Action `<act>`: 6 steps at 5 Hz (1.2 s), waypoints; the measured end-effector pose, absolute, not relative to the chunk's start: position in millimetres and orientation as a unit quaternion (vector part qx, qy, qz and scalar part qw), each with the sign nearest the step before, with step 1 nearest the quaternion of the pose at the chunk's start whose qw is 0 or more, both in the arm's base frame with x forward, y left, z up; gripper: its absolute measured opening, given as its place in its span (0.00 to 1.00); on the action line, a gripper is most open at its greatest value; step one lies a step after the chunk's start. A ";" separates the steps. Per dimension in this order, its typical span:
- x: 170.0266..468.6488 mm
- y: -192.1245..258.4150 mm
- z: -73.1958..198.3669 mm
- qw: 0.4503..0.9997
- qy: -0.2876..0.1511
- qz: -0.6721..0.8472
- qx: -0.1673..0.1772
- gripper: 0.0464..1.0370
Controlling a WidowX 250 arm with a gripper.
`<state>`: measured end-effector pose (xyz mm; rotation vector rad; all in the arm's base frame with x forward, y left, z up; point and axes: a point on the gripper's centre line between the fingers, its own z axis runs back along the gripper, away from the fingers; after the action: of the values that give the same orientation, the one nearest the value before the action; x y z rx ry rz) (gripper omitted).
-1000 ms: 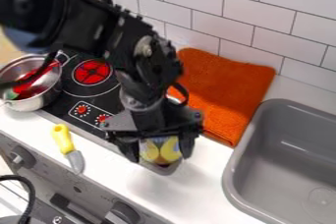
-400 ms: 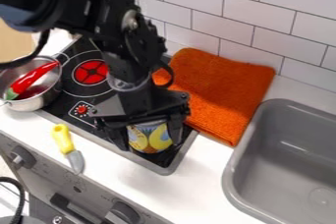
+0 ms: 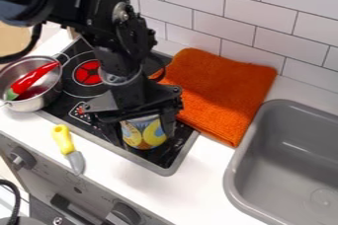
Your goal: Put the can in the left side burner
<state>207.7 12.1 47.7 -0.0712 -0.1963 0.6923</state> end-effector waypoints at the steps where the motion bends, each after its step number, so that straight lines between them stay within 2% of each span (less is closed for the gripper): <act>1: 210.5 17.5 47.7 0.932 -0.099 0.346 -0.034 0.96; 6: 222.6 39.5 47.0 0.925 -0.127 0.357 -0.030 0.96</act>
<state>222.6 39.5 47.0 -0.0611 -0.2601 0.7330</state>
